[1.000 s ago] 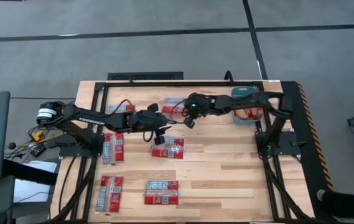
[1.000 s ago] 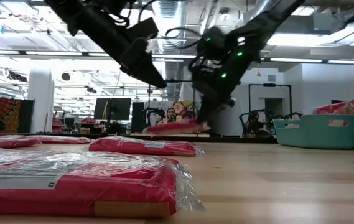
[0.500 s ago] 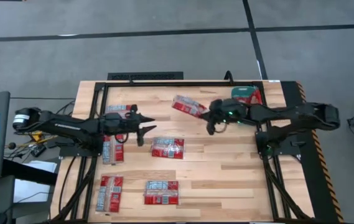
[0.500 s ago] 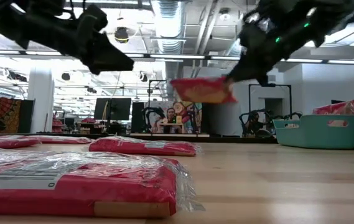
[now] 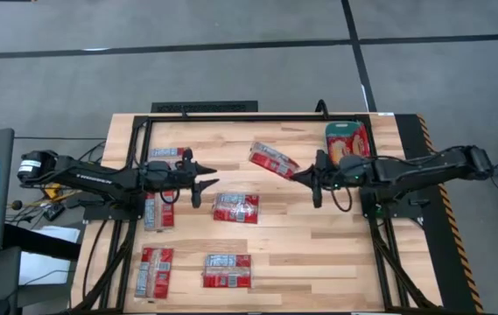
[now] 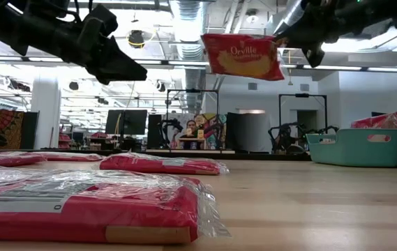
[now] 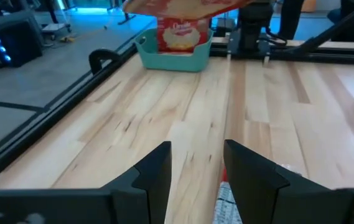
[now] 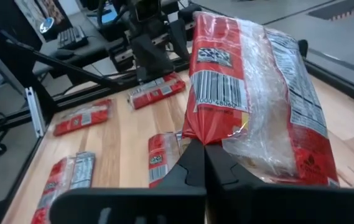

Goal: Sort popcorn bags into baskets
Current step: Put the popcorn bag into the green bin

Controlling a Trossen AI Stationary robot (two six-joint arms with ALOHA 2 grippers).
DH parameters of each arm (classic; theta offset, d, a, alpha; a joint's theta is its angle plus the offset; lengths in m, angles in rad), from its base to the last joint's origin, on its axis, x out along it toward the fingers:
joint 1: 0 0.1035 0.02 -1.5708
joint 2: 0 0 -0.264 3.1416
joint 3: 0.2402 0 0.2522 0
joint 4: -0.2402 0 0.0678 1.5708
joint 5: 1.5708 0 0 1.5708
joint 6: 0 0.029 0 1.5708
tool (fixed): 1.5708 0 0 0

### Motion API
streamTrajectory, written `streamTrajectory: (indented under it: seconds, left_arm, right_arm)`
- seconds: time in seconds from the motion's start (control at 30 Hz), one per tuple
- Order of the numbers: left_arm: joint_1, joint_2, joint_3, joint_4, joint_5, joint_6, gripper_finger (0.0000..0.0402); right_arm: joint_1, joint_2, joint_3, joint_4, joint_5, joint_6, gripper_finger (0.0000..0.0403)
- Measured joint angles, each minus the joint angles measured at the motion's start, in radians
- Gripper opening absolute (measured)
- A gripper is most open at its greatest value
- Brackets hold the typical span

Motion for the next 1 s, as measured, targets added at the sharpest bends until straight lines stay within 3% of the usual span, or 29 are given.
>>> streamTrajectory:
  seconds: [0.4,0.53,0.8,1.0]
  left_arm:
    - [0.0,0.0,0.0,-0.035,-0.001,-0.034,0.0138]
    - [0.0,0.0,0.0,-0.038,0.002,-0.043,0.0138]
    - [0.0,0.0,0.001,-0.073,0.006,-0.045,0.0138]
    - [0.0,0.0,0.001,-0.203,0.006,-0.045,0.0138]
  right_arm:
    - [0.015,0.0,0.0,0.003,0.022,-0.008,0.0003]
    - [0.035,-0.061,0.0,-0.024,0.037,-0.015,0.0003]
    - [0.128,-0.334,0.001,-0.291,0.327,0.045,0.0003]
    - [0.189,-0.424,0.001,-0.414,0.433,0.114,0.0003]
